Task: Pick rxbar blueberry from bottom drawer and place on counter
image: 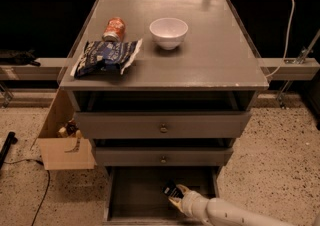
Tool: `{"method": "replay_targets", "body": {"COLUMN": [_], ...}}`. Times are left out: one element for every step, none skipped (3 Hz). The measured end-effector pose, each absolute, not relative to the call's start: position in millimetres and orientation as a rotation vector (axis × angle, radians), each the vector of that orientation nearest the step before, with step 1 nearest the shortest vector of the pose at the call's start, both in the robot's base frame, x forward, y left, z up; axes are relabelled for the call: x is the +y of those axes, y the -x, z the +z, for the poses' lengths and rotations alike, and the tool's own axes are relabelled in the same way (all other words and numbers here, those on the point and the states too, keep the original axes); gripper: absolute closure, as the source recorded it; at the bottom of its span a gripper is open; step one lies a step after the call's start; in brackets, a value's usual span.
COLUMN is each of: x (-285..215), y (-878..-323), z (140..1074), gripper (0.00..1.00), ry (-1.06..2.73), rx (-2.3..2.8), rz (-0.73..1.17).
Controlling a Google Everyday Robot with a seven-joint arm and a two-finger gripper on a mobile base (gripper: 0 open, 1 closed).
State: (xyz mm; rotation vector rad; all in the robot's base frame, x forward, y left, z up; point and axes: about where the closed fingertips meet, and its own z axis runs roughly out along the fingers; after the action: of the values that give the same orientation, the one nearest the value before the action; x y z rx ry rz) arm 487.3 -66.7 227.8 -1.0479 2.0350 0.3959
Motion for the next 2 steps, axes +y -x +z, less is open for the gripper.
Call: {"method": "replay_targets", "body": {"x": [-97,-134], "y": [-460,-451], "z": [258,317], "gripper": [1.0,1.0], "ry": [1.056,1.072], "rx": [2.045,2.03], "rz": [0.335,0.239]}}
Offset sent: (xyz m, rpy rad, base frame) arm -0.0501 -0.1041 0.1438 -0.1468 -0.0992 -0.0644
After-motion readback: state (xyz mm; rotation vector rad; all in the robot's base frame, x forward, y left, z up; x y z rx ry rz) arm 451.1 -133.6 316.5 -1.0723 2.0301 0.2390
